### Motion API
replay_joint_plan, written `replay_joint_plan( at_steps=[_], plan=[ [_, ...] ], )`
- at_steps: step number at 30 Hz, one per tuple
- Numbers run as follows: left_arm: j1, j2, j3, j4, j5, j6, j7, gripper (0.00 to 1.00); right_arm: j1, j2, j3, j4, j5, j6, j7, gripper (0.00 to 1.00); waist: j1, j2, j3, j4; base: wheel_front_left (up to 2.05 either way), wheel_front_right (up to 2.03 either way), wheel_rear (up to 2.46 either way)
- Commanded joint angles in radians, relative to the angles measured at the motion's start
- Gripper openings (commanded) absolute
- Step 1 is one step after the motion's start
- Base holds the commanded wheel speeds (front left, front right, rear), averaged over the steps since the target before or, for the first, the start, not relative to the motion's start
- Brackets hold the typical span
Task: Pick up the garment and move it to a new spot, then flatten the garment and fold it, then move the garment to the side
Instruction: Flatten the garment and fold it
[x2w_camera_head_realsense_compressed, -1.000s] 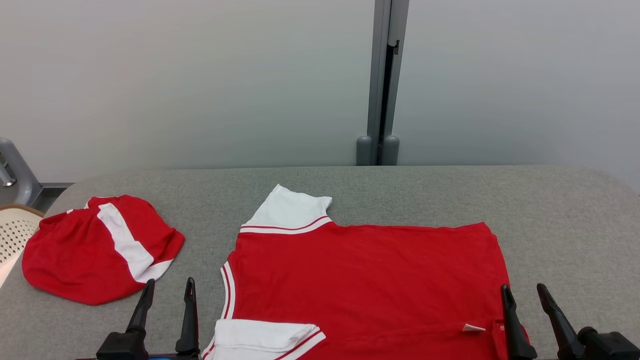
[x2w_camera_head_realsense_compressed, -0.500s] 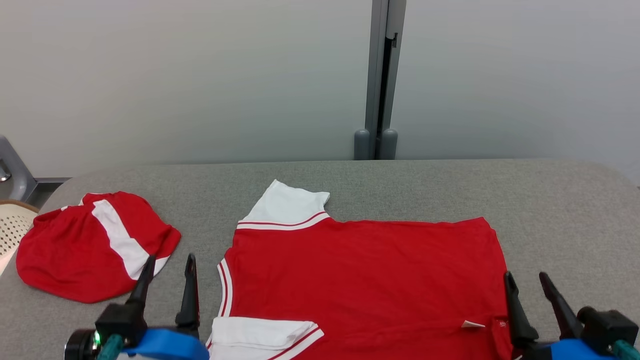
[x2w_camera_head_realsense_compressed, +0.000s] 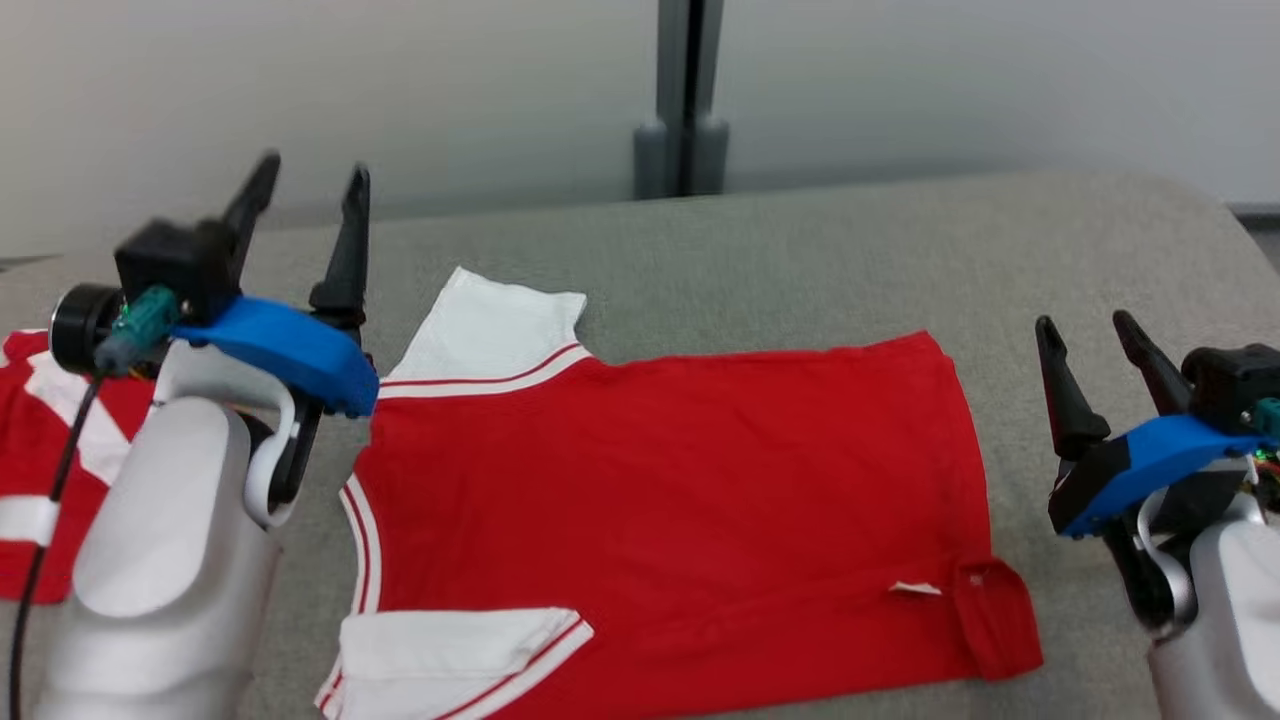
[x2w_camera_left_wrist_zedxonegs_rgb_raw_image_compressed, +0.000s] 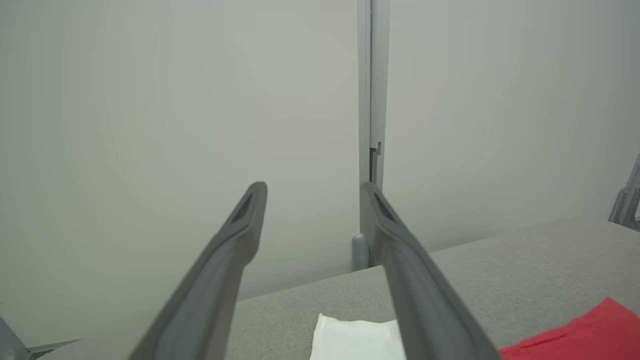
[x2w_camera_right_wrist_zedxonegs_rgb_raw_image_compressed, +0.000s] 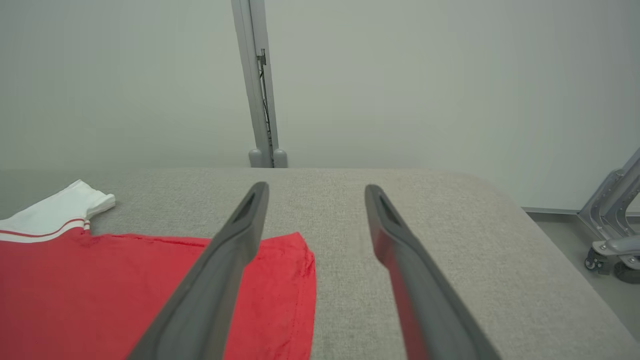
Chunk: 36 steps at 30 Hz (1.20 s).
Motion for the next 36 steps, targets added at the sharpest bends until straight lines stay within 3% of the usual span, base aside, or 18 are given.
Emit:
replay_joint_plan(
  at_steps=[1,12,19,28,36],
  plan=[
    [-0.084,0.026,-0.029,0.031,-0.038,-0.009,0.021,1.0,-0.069,-0.014,0.021,0.023,0.008,0.0,0.017,1.0,-0.0001,0.0,0.063,0.0,0.0,0.0,0.0],
    [-0.4,0.122,-0.264,0.262,-0.227,-0.006,0.093,1.0,-0.34,-0.017,0.127,0.183,0.037,0.0,0.011,1.0,-0.0001,0.0,0.294,-0.062,0.0,0.0,0.0],
    [-0.48,0.162,-0.394,0.364,-0.315,-0.006,0.117,1.0,-0.427,-0.005,0.165,0.236,0.048,0.0,-0.023,1.0,-0.0001,0.0,0.379,-0.091,0.0,0.0,0.0],
    [-0.517,0.206,-0.488,0.469,-0.461,-0.006,0.128,1.0,-0.492,0.012,0.216,0.267,0.069,0.0,-0.064,1.0,-0.0001,0.0,0.45,-0.133,0.0,0.0,0.0],
    [-0.545,0.214,-0.549,0.481,-0.584,-0.006,0.144,1.0,-0.516,0.016,0.246,0.272,0.098,0.0,-0.075,1.0,-0.0001,0.0,0.484,-0.153,0.0,0.0,0.0]
  ],
)
